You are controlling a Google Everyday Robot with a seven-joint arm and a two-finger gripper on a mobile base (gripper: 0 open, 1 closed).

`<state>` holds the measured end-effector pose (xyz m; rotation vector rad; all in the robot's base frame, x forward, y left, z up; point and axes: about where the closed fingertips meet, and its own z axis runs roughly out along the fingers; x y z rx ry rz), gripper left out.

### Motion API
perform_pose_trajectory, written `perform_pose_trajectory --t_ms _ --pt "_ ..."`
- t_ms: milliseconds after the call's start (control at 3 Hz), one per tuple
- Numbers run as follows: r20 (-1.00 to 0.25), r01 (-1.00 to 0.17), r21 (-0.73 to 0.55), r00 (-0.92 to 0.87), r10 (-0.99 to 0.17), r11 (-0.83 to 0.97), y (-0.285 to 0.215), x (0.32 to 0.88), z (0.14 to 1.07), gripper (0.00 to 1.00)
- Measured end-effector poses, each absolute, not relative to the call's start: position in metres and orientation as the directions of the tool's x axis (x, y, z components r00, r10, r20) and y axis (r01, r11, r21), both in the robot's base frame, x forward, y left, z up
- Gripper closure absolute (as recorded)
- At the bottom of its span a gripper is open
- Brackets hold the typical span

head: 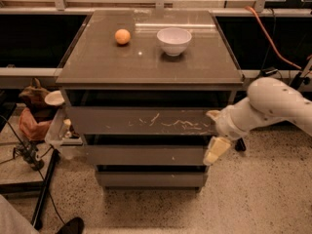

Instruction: Close top drawer

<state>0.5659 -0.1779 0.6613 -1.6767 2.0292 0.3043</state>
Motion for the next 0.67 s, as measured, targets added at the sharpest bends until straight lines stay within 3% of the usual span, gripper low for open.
perform_pose_trajectory --t_ms 667 --pt "-0.517 -0.789 -0.284 -0.353 -0.78 0.545 -0.31 0.494 0.76 0.0"
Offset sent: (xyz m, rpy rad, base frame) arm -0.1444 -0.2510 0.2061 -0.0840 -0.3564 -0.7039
